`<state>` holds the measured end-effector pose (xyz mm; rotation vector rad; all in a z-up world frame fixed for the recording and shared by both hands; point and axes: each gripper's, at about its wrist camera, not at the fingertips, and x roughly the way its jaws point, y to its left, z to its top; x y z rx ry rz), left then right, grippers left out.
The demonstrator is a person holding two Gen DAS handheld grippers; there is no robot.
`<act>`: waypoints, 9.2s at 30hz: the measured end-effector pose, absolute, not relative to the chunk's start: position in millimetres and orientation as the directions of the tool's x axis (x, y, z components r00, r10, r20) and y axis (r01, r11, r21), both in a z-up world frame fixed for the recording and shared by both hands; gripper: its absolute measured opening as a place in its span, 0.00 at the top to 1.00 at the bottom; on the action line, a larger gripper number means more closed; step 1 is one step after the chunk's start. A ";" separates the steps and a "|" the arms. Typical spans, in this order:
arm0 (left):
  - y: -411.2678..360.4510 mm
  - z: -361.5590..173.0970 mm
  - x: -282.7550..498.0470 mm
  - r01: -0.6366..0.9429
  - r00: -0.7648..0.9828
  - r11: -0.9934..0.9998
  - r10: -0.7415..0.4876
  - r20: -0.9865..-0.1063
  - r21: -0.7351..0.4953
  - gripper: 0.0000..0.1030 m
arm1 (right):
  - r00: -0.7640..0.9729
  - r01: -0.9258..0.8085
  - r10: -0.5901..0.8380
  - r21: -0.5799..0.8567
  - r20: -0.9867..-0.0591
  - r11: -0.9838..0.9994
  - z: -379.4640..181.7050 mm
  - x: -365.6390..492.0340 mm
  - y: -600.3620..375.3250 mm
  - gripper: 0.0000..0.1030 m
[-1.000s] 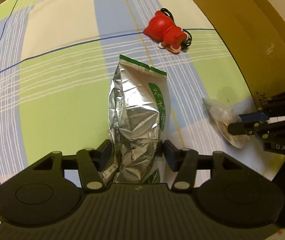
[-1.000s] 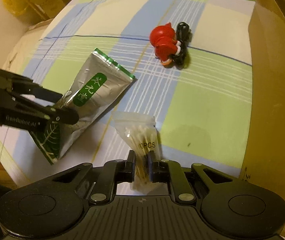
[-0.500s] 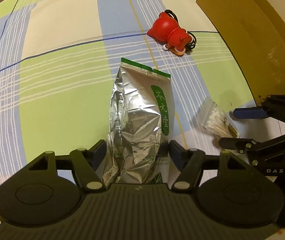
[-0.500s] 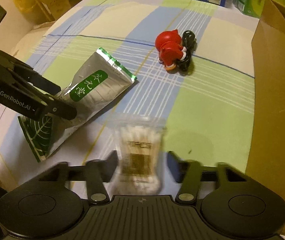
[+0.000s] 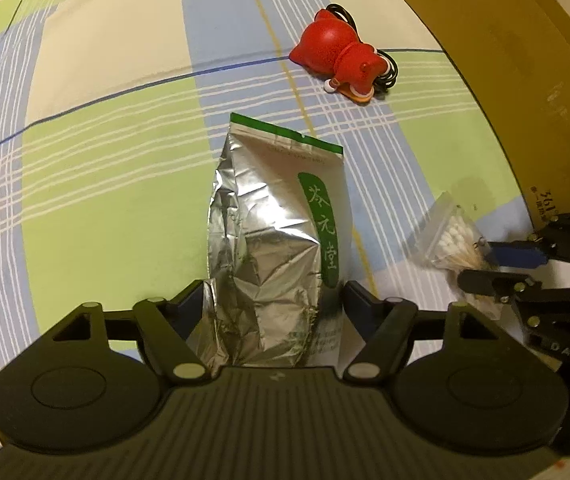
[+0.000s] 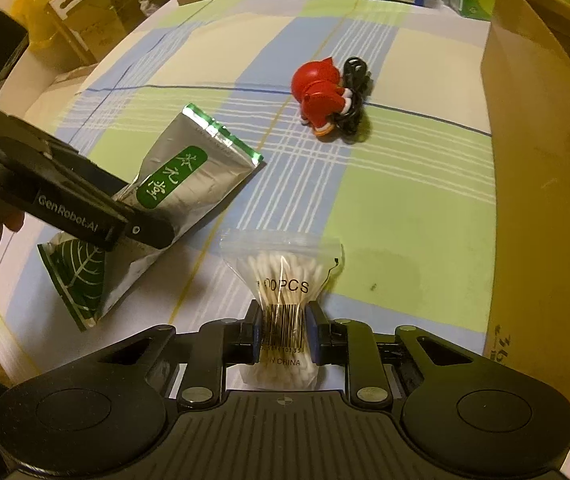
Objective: Organize objects
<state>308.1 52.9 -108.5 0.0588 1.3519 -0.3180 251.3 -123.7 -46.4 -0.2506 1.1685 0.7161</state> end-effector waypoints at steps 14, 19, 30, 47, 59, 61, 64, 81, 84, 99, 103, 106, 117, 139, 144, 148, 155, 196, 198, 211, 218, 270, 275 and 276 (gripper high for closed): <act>47.1 -96.8 282.2 0.250 0.213 0.961 -0.175 -0.961 -0.120 0.61 | 0.244 -0.570 0.413 0.215 -0.877 0.793 -30.0 241.4 -145.4 0.82; 50.6 -90.7 268.7 0.166 0.223 0.972 -0.202 -0.954 -0.167 0.61 | 0.257 -0.560 0.423 0.223 -0.869 0.798 -21.2 233.1 -151.8 0.82; 36.2 -56.5 240.6 0.089 0.300 0.968 -0.249 -0.921 -0.233 0.61 | 0.297 -0.566 0.445 0.219 -0.845 0.795 7.0 212.9 -160.9 0.82; 17.6 -11.9 197.3 0.050 0.415 0.965 -0.255 -0.873 -0.258 0.61 | 0.343 -0.563 0.469 0.222 -0.814 0.796 31.6 197.9 -176.4 0.82; 6.5 3.0 183.8 0.058 0.450 0.962 -0.263 -0.853 -0.266 0.61 | 0.368 -0.561 0.479 0.220 -0.797 0.798 45.5 194.0 -186.0 0.82; 5.5 4.1 183.3 0.061 0.453 0.961 -0.268 -0.850 -0.271 0.61 | 0.373 -0.561 0.480 0.219 -0.794 0.798 47.7 191.1 -187.8 0.82; 2.7 7.6 180.7 0.067 0.461 0.960 -0.271 -0.845 -0.271 0.61 | 0.379 -0.559 0.481 0.218 -0.790 0.800 50.8 189.6 -189.7 0.82; -17.1 25.8 177.0 0.098 0.479 0.951 -0.305 -0.823 -0.294 0.61 | 0.424 -0.542 0.490 0.220 -0.761 0.811 73.7 189.6 -212.9 0.82; -22.3 29.5 178.6 0.106 0.482 0.949 -0.311 -0.819 -0.298 0.61 | 0.435 -0.537 0.490 0.220 -0.755 0.814 78.3 190.2 -218.9 0.82; -58.2 43.1 184.7 0.158 0.487 0.939 -0.344 -0.803 -0.307 0.61 | 0.484 -0.509 0.472 0.202 -0.737 0.837 98.0 198.7 -249.0 0.82; -66.9 45.4 187.2 0.171 0.483 0.934 -0.358 -0.799 -0.314 0.61 | 0.496 -0.496 0.463 0.198 -0.735 0.846 100.8 201.5 -258.9 0.82; -74.7 46.0 189.0 0.181 0.480 0.931 -0.365 -0.798 -0.317 0.61 | 0.504 -0.484 0.455 0.197 -0.734 0.853 101.4 203.5 -267.9 0.82; -107.0 50.3 202.7 0.220 0.465 0.917 -0.398 -0.791 -0.332 0.61 | 0.553 -0.415 0.400 0.174 -0.731 0.893 110.3 218.3 -313.3 0.82; -176.3 61.8 254.0 0.253 0.453 0.890 -0.455 -0.766 -0.379 0.61 | 0.594 -0.363 0.346 0.143 -0.726 0.921 123.9 257.5 -362.6 0.82; -182.8 61.9 262.8 0.257 0.452 0.886 -0.463 -0.763 -0.385 0.61 | 0.592 -0.361 0.345 0.144 -0.728 0.922 122.0 265.0 -364.9 0.82; -186.0 61.1 269.7 0.260 0.450 0.884 -0.467 -0.761 -0.389 0.61 | 0.592 -0.356 0.341 0.142 -0.730 0.924 120.9 272.2 -366.8 0.82; -186.6 61.8 284.3 0.256 0.453 0.884 -0.467 -0.759 -0.391 0.61 | 0.593 -0.351 0.332 0.136 -0.734 0.926 118.1 280.2 -367.5 0.82; -201.5 45.4 340.7 0.202 0.455 0.879 -0.474 -0.754 -0.431 0.50 | 0.587 -0.330 0.319 0.140 -0.744 0.933 106.9 322.7 -369.9 0.82; -199.3 48.0 340.0 0.209 0.465 0.875 -0.482 -0.743 -0.437 0.45 | 0.586 -0.330 0.321 0.142 -0.744 0.933 106.7 322.4 -370.3 0.82; -177.4 45.8 329.4 0.181 0.486 0.890 -0.450 -0.749 -0.418 0.44 | 0.576 -0.336 0.335 0.157 -0.745 0.929 103.9 320.6 -366.5 0.82; -169.1 44.2 325.1 0.173 0.491 0.892 -0.446 -0.749 -0.417 0.42 | 0.578 -0.326 0.349 0.183 -0.738 0.927 102.8 324.8 -363.2 0.76; -9.1 63.8 146.8 0.040 0.665 0.987 -0.145 -0.733 -0.159 0.01 | 0.553 -0.462 0.504 0.259 -0.664 0.848 129.4 180.2 -276.1 0.26; 0.3 62.2 143.2 0.023 0.666 0.987 -0.135 -0.734 -0.161 0.01 | 0.540 -0.476 0.511 0.257 -0.669 0.841 125.4 177.8 -264.0 0.26; 1.9 61.6 142.8 0.019 0.665 0.986 -0.135 -0.734 -0.163 0.01 | 0.539 -0.479 0.512 0.257 -0.669 0.839 124.8 176.8 -262.1 0.26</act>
